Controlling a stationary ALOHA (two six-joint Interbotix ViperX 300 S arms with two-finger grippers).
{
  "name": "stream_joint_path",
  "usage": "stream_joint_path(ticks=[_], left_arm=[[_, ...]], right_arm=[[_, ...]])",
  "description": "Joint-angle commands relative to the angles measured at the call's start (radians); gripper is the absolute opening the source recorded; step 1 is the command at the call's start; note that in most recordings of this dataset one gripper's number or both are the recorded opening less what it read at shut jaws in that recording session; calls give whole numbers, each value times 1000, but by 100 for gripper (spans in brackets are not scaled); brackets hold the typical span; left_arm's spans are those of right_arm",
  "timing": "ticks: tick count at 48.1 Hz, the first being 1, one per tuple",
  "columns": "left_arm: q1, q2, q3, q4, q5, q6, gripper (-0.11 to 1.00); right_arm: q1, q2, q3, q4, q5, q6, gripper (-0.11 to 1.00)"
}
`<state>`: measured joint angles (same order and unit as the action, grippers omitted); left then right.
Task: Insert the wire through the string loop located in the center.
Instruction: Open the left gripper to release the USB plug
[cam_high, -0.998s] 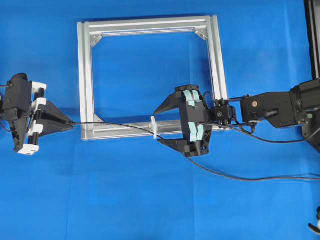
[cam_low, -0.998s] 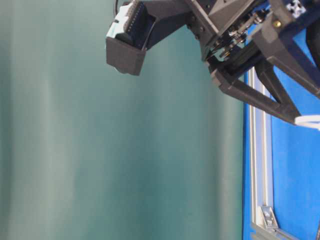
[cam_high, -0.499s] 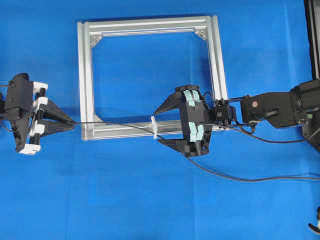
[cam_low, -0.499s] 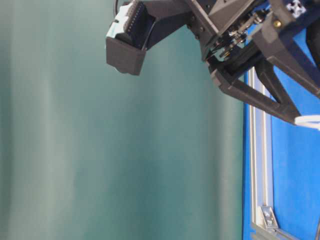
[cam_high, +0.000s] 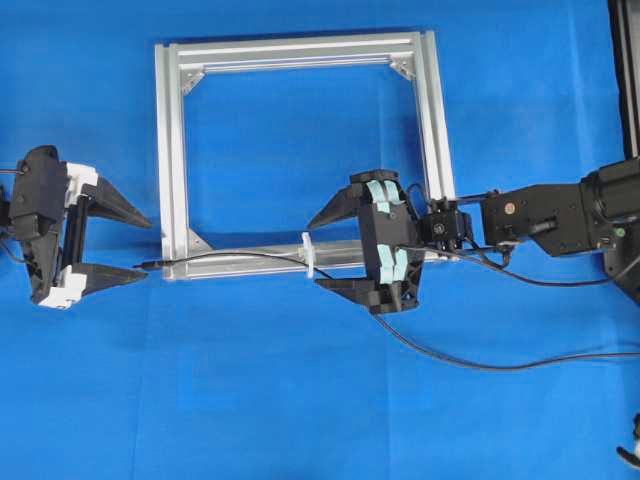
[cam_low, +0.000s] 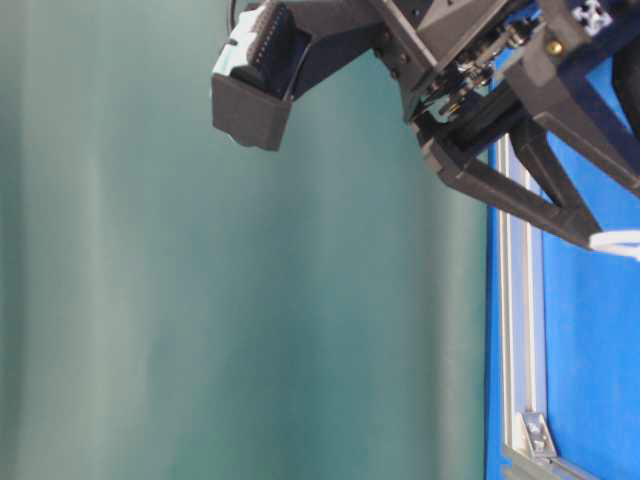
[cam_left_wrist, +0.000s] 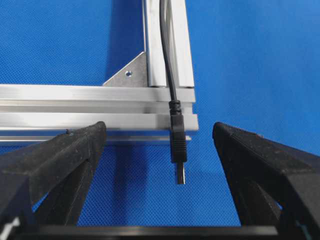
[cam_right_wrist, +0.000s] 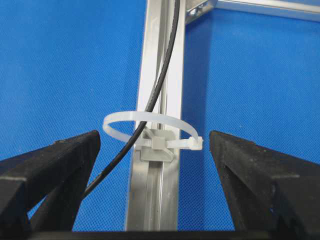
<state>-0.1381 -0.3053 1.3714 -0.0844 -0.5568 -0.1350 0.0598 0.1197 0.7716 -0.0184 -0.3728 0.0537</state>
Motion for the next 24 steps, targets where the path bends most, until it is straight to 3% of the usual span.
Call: stream_joint_path(ticks=[1, 11, 24], left_arm=[[2, -6, -9, 3, -3, -2, 92], [2, -21, -37, 3, 12, -5, 92], [2, -71, -104, 3, 147, 5, 92]], right_arm=[[2, -12, -15, 0, -8, 0, 96], [5, -35, -8, 0, 2, 0, 96], [5, -104, -2, 0, 55, 0, 96]])
